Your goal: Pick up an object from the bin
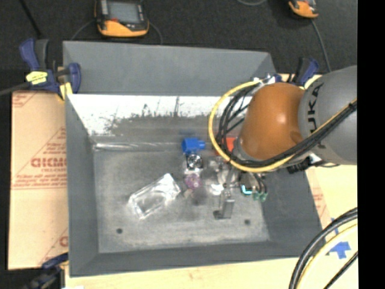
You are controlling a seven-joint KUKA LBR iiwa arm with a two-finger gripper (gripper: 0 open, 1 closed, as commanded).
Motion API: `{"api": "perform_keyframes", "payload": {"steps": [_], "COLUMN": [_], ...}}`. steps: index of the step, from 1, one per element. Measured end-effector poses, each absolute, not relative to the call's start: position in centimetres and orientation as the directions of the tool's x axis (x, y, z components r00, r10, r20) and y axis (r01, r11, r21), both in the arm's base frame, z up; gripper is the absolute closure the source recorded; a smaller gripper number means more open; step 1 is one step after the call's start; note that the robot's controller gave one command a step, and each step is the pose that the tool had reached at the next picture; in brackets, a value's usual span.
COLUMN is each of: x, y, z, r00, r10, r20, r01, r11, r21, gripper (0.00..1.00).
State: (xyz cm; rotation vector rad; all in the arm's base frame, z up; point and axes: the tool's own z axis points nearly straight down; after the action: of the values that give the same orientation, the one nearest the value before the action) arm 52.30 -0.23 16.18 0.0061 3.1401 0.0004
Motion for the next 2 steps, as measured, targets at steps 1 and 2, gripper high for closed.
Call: {"api": "perform_keyframes", "payload": {"steps": [1, 2], "x": [55.9, 56.6], "y": [-2.6, -3.9], "z": [8.8, 7.0], "r00": [-0.995, -0.992], "r10": [-0.095, -0.126], "r20": [0.0, -0.001], "r01": [-0.095, -0.126], "r11": [0.995, 0.992], "r21": [-0.001, -0.001], "gripper": [0.0, 0.0]}}
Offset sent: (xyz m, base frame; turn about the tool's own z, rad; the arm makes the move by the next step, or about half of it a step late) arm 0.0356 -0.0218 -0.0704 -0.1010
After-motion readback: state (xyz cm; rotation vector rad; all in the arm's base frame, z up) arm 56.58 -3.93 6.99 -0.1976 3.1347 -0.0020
